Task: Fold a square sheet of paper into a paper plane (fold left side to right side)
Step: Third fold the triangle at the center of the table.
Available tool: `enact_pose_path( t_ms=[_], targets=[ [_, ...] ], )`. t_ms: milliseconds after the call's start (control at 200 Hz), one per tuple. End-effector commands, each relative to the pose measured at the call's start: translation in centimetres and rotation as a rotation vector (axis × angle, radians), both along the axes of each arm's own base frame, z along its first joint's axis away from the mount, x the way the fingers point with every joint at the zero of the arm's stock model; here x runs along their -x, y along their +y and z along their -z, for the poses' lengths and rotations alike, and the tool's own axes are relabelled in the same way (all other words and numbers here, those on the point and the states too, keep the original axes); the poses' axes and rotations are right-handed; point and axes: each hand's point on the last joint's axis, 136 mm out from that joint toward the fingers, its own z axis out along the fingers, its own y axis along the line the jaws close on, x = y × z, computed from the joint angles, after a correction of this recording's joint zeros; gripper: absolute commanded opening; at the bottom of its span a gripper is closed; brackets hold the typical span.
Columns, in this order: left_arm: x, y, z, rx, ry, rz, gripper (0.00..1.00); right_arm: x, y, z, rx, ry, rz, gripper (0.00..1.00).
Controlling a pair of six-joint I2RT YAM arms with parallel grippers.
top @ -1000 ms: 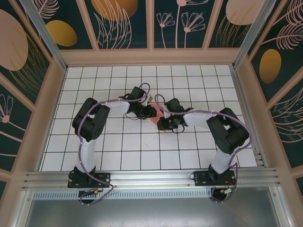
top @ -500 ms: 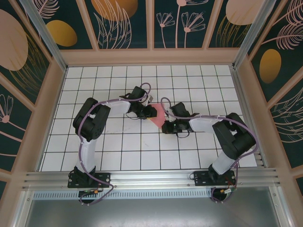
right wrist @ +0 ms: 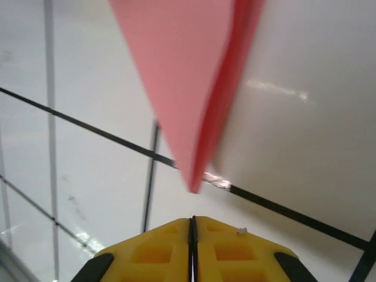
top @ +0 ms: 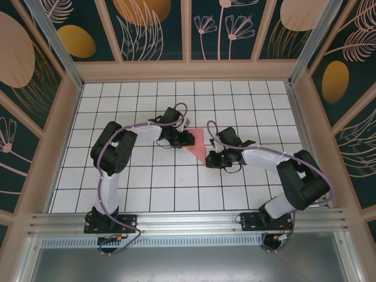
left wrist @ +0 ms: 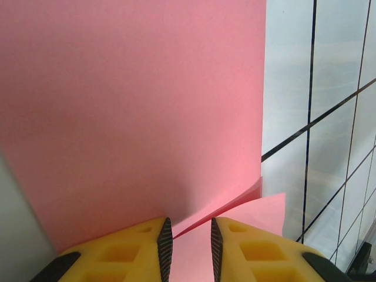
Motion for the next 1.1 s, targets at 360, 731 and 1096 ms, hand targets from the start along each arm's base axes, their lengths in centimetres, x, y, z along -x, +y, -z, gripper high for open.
enact_pose_path(
  t_ms=[360,731,1096],
  targets=[
    [0.3,2.1,3.5,-0.139,0.01,-0.028,0.29,-3.4,1.8,0.9,-0.011,-0.003,0.04,0.12],
    [-0.8,1.6,-0.2,-0.098,-0.066,-0.04,0.31,-0.9,-1.6,6.6,0.18,0.132,0.087,0.1],
    [2.0,0.7,-5.3,-0.041,-0.122,-0.041,0.3,-0.3,-2.7,7.8,0.235,0.145,0.098,0.09]
  ],
)
